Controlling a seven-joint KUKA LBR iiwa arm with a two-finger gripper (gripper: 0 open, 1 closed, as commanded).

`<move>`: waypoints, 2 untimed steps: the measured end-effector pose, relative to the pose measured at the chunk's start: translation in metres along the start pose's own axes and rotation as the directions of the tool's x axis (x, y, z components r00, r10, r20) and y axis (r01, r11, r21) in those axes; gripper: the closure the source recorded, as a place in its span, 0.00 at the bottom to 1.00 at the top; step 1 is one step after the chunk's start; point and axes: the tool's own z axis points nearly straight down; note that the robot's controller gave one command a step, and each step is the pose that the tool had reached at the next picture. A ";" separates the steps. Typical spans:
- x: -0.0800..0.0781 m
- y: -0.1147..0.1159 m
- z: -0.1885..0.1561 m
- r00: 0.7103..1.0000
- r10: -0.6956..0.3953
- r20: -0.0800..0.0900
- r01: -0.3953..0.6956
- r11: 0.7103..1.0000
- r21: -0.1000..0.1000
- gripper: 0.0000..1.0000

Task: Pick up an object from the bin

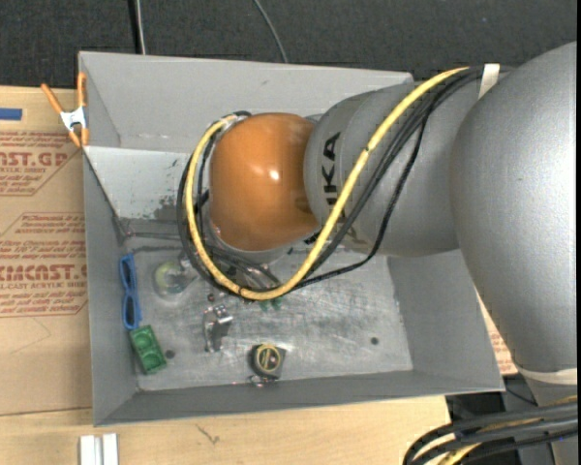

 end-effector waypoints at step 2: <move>0.070 -0.127 0.086 0.995 -0.098 0.002 0.098 0.995 0.002 0.00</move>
Offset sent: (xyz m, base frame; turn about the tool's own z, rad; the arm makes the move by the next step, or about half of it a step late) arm -0.0316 -0.1014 -0.0229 0.0289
